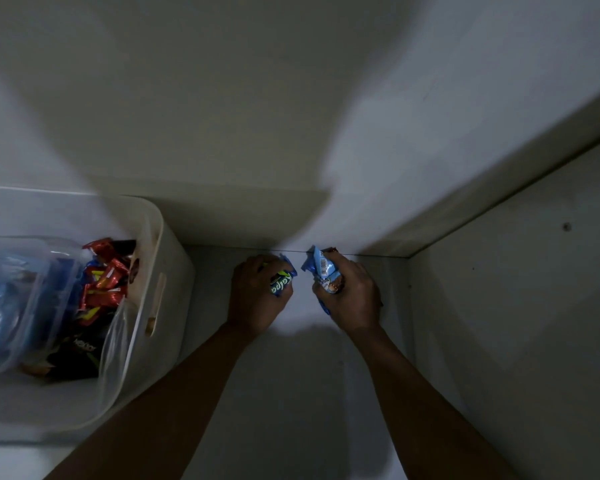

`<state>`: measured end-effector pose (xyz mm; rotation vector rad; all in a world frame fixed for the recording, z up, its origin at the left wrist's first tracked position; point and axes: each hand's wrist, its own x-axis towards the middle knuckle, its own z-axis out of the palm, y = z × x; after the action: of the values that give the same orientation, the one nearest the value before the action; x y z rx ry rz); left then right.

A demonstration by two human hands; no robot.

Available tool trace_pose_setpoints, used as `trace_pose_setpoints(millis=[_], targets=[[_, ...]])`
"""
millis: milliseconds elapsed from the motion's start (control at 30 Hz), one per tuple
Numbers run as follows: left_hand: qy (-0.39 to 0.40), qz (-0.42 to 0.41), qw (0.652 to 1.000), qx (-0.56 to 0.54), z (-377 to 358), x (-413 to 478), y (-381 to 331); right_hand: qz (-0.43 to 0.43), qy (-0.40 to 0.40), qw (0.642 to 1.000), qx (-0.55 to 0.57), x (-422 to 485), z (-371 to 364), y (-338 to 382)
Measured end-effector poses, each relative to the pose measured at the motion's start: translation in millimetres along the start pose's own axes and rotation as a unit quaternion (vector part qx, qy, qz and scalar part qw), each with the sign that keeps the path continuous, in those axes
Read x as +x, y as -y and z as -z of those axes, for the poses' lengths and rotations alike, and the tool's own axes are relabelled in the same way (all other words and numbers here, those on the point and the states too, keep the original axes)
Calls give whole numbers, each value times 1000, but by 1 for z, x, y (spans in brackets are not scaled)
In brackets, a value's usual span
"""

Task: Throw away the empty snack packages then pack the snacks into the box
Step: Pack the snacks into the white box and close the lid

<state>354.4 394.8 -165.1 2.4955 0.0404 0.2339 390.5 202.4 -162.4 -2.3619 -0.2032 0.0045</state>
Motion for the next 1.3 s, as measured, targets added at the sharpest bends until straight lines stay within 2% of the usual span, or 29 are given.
trace_pose_setpoints(millis=[133,200,300,400,500,633,733,833,933,1033,1167,1300], targets=[[-43,12,998,-46,12,-3,-19,-45,-5,996,80,-5,10,9],[-40,49,995,-81,18,-5,-31,-63,-9,990,124,-7,17,17],[-50,143,971,-183,27,-7,-47,-78,-31,982,167,-11,31,31],[-85,180,944,-264,49,-8,-74,-85,-63,976,192,-14,49,54],[-123,152,936,-293,74,-7,-96,-72,-87,969,218,-13,67,81],[-165,86,947,-262,118,-1,-114,-36,-133,955,262,-11,93,133],[-215,50,935,-278,162,-5,-122,-5,-153,944,294,-12,96,179],[-247,63,915,-313,206,-11,-106,14,-159,929,335,-16,90,230],[-262,99,916,-287,252,-21,-67,10,-155,911,383,-24,75,287],[-215,149,938,-228,291,-40,-22,-12,-126,899,420,-33,45,340],[-44,189,970,-145,322,-73,30,-123,-49,868,478,-40,-9,387],[105,216,966,-92,319,-96,60,-242,29,861,447,-45,-54,399]])
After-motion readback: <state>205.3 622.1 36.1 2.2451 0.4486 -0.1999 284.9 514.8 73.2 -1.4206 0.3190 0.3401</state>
